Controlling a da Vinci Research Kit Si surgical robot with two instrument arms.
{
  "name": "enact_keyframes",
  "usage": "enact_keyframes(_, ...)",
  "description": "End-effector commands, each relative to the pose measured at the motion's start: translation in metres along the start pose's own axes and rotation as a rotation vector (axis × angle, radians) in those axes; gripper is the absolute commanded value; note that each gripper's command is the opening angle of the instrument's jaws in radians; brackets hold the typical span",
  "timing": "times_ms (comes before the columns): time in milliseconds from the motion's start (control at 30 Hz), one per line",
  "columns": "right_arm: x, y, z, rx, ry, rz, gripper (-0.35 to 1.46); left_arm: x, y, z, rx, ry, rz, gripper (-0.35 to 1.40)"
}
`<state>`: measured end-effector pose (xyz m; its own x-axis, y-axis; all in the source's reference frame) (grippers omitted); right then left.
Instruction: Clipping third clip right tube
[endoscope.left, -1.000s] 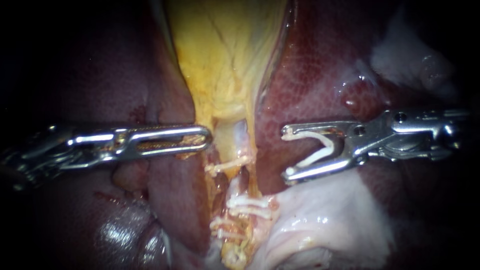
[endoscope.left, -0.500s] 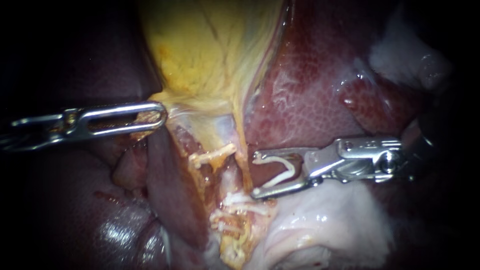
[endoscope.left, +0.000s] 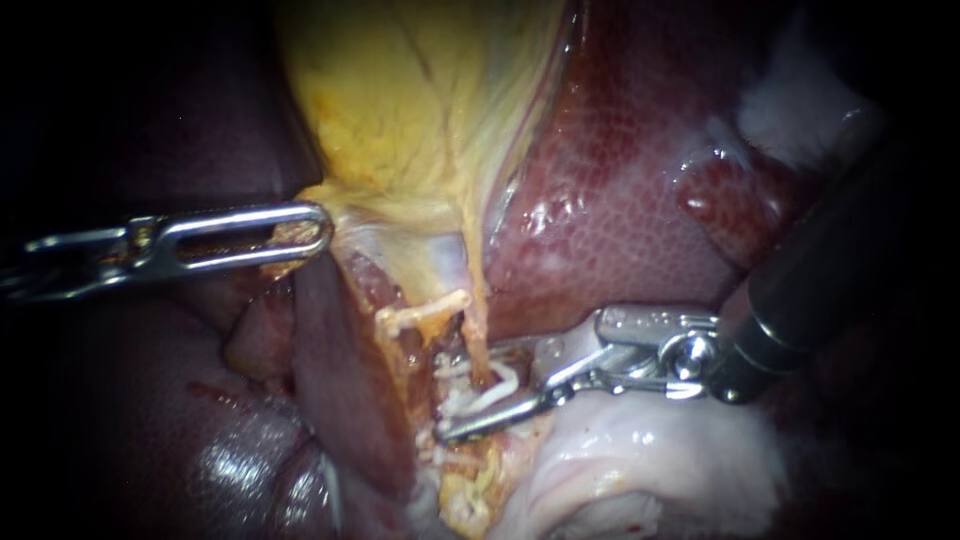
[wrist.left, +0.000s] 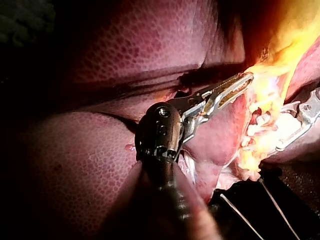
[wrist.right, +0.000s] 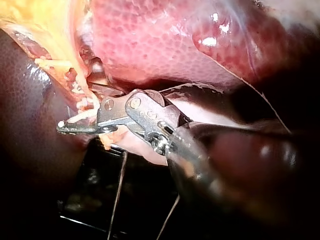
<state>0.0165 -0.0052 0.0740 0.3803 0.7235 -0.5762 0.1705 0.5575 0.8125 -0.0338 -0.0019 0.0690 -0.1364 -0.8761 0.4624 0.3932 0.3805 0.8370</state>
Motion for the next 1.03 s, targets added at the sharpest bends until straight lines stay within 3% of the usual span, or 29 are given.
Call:
enact_keyframes(33, 0.0004, -0.0002, -0.0001, -0.002, 0.005, -0.002, 0.56, 0.0000, 0.0001, 0.0000, 0.000, 0.000, -0.001, -0.35)
enact_keyframes(333, 0.0029, 0.0000, -0.0015, -0.008, 0.055, 0.012, 0.53, 0.0000, 0.0001, 0.0000, 0.000, 0.000, -0.001, -0.35)
enact_keyframes(400, 0.0029, 0.0000, -0.0017, -0.007, 0.054, 0.012, 0.44, 0.0000, 0.0001, 0.0000, 0.000, 0.000, -0.001, -0.35)
enact_keyframes(500, 0.0025, -0.0002, -0.0027, 0.002, 0.049, 0.046, -0.21, 0.0000, 0.0000, 0.0000, 0.000, 0.000, -0.001, -0.35)
enact_keyframes(533, 0.0024, 0.0000, -0.0029, -0.002, 0.041, 0.047, -0.35, 0.0000, 0.0000, 0.0000, -0.001, 0.000, -0.001, -0.35)
enact_keyframes(1033, 0.0021, 0.0005, -0.0029, -0.009, 0.027, 0.052, -0.35, 0.0000, -0.0002, 0.0000, -0.002, -0.001, -0.001, -0.35)
